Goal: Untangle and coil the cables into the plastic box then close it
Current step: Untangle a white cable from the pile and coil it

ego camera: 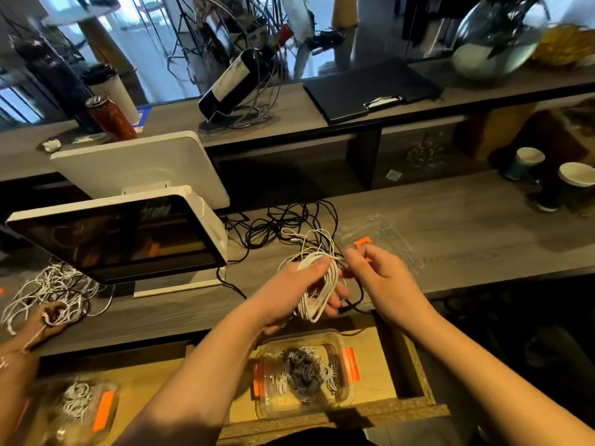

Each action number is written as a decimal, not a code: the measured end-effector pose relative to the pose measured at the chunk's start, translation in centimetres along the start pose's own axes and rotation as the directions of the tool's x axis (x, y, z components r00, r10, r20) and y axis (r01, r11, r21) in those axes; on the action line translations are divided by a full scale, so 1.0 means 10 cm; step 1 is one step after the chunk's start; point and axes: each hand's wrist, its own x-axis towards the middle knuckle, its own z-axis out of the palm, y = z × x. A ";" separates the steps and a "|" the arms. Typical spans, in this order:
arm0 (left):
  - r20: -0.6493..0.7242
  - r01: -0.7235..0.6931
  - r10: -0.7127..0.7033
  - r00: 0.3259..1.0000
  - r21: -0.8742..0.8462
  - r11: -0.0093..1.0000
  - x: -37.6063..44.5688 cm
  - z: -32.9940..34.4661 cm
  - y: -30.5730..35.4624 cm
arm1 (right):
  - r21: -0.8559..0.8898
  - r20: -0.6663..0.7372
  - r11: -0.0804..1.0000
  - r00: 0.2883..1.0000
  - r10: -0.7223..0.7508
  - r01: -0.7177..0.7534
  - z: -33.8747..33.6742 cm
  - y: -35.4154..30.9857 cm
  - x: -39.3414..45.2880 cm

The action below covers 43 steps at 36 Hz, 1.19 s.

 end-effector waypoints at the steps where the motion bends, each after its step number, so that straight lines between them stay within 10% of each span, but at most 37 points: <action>1: -0.056 -0.007 0.006 0.998 -0.015 1.000 0.01 0.03 -0.01 | -0.007 -0.015 1.000 1.000 0.019 -0.019 0.03 0.00 -0.01; 8: -0.185 -0.075 0.078 0.980 0.023 0.997 0.09 0.23 -0.09 | 0.162 -0.087 0.973 0.980 0.177 -0.162 0.16 -0.04 -0.04; 16: -0.141 -0.145 0.123 0.982 -0.155 0.977 0.11 0.35 0.00 | 0.407 0.228 0.899 0.971 0.070 -0.161 0.14 -0.10 -0.07; 26: -0.260 -0.165 0.133 0.956 -0.106 0.981 0.13 0.55 -0.02 | 0.347 0.595 0.867 0.798 0.090 -0.357 -0.15 -0.03 -0.01; 36: -0.296 -0.144 0.058 0.953 -0.276 0.950 0.30 0.42 -0.01 | 0.182 0.578 0.944 0.807 0.125 -0.277 -0.37 0.13 0.07; 43: -0.336 -0.147 0.184 0.924 0.132 0.980 0.39 0.50 0.08 | 0.027 0.606 0.988 0.789 0.106 -0.154 -0.46 0.15 0.15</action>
